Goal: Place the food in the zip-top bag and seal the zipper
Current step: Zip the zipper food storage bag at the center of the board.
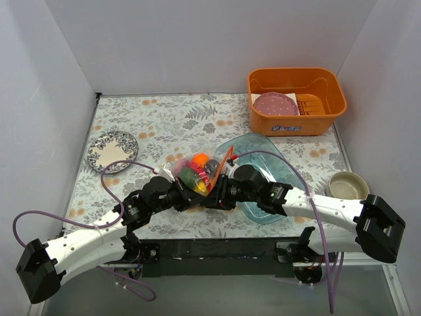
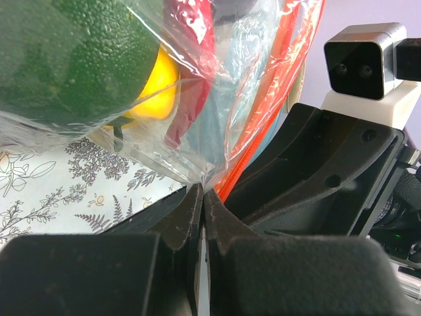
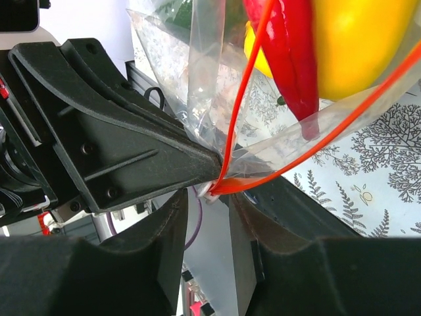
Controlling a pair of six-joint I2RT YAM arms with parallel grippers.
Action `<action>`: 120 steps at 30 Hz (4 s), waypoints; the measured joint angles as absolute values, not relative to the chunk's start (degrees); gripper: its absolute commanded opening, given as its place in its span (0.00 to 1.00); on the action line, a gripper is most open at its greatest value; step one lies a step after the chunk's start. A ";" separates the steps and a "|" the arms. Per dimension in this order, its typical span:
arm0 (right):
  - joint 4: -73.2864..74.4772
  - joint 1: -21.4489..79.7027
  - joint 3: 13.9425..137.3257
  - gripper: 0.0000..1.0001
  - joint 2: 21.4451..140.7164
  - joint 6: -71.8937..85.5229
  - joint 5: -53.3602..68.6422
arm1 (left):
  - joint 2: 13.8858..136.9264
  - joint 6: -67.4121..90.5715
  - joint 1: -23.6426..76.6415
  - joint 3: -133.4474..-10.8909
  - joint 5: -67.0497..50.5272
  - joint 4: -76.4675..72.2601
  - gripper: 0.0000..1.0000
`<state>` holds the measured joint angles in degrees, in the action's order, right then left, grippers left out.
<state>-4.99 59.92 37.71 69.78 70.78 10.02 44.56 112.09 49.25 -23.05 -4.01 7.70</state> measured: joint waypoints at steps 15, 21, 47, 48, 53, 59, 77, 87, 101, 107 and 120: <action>-5.52 60.03 37.56 0.10 69.87 70.63 9.54 | 44.14 112.09 49.25 -22.98 -3.42 7.40 0.00; -5.91 60.03 36.14 0.08 68.75 71.16 9.34 | 44.03 112.09 49.25 -22.96 -3.42 7.55 0.18; -24.18 60.03 21.58 0.06 60.14 73.23 5.06 | 37.01 114.50 49.25 -12.36 -5.37 1.08 0.61; -24.47 60.03 21.58 0.06 60.16 73.32 5.06 | 37.36 114.50 49.25 -11.90 -5.37 -0.89 0.61; -25.17 60.03 21.34 0.06 60.16 73.52 5.04 | 37.69 114.52 49.25 -9.04 -5.30 -8.36 0.61; -25.65 60.03 20.73 0.06 60.16 73.71 5.08 | 36.77 114.67 49.25 -6.44 -4.27 -14.33 0.61; -27.20 60.03 20.73 0.06 60.71 74.46 6.24 | 46.81 115.00 49.25 -5.80 -3.79 -27.97 0.37; -27.57 60.03 20.73 0.05 62.48 74.70 7.31 | 46.83 115.15 49.25 -5.80 -3.60 -28.53 0.00; -20.16 60.01 23.46 0.46 60.34 71.31 5.45 | 46.50 115.26 49.30 -6.59 -3.44 -26.04 0.00; -18.17 60.03 25.93 0.45 61.28 69.95 5.06 | 46.26 115.26 49.30 -7.33 -3.25 -24.60 0.00; -14.74 60.01 28.18 0.09 64.23 68.62 5.06 | 46.11 115.26 49.30 -7.40 -3.16 -23.94 0.00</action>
<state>-14.74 60.01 28.18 64.23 68.62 5.06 46.11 115.26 49.30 -7.40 -3.16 -23.94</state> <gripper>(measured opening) 0.171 0.010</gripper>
